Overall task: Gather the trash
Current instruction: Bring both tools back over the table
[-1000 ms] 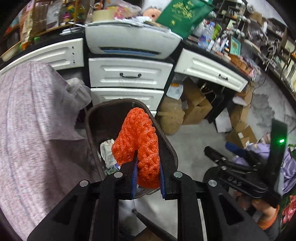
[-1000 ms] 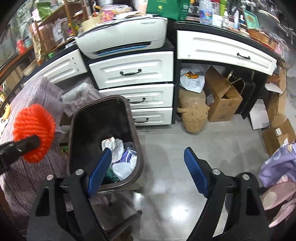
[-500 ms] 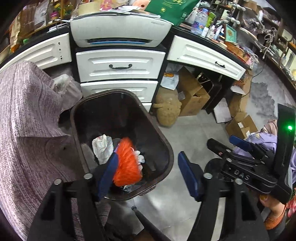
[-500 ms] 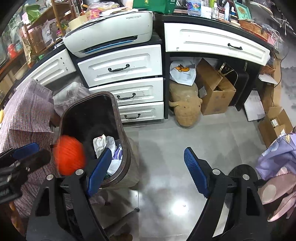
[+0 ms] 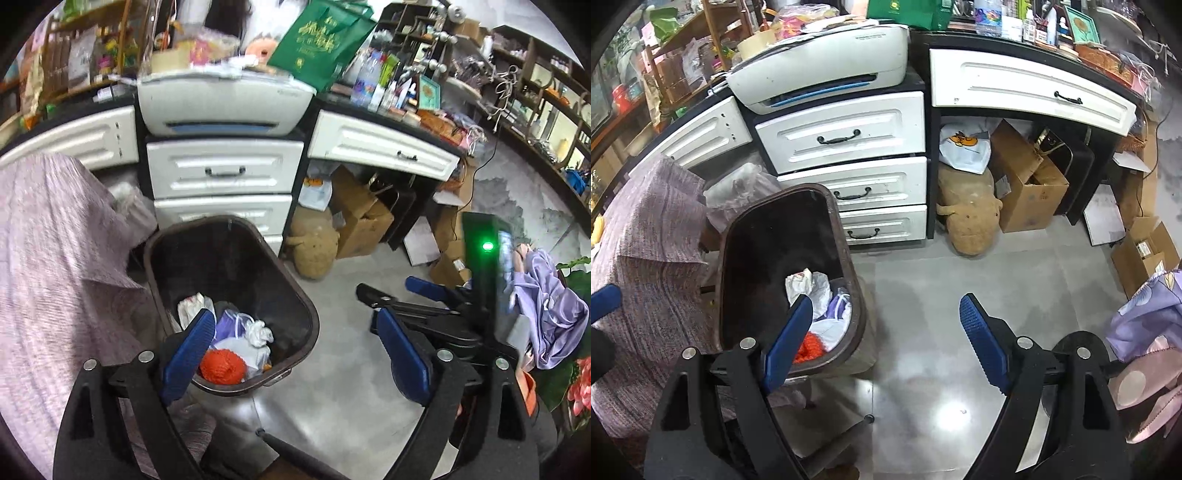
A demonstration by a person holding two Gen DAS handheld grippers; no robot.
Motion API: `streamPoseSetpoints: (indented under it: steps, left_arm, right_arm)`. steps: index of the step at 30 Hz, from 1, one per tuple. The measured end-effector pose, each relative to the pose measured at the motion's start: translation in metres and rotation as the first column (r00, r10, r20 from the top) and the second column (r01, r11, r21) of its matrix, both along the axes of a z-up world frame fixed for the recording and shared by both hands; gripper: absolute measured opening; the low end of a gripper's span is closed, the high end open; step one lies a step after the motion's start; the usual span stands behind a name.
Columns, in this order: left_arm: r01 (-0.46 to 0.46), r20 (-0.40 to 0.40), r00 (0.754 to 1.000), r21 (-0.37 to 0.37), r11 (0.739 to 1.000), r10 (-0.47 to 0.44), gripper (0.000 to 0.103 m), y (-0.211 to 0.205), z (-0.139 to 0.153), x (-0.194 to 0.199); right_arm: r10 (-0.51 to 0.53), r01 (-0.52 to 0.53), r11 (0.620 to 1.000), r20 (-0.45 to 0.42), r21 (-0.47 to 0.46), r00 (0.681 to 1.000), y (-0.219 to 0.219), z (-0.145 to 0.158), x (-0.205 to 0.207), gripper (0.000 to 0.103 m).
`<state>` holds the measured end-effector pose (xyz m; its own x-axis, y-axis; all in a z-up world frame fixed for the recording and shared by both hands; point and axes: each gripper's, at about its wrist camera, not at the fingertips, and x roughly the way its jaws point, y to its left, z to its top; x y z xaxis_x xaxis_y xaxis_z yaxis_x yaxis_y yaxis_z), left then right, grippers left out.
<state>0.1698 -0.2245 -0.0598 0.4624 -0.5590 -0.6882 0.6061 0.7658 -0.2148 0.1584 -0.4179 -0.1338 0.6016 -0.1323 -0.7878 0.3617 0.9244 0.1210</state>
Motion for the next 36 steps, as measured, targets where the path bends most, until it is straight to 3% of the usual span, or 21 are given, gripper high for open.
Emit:
streamPoseSetpoints:
  steps: [8,17,27,36]
  left_arm:
    - [-0.026,0.114,0.993,-0.015,1.0,0.027,0.097,0.033,0.03,-0.018]
    - [-0.117,0.133,0.984,-0.018,0.993,0.118,0.097,0.091,0.044,-0.021]
    - [-0.269,0.12,0.954,-0.047,0.962,0.273,0.097,0.174,0.051,-0.021]
    - [-0.408,0.148,0.903,0.006,0.913,0.403,0.097,0.243,0.051,-0.02]
  right_arm:
    - [0.091,-0.09,0.996,0.055,-0.021,0.994,0.03,0.021,0.009,0.083]
    - [0.22,-0.217,0.975,0.136,-0.038,0.966,0.076,0.057,0.023,0.088]
    - [0.394,-0.393,0.919,0.188,-0.042,0.9,0.145,0.091,0.041,0.09]
    - [0.54,-0.545,0.837,0.203,-0.034,0.817,0.22,0.107,0.053,0.091]
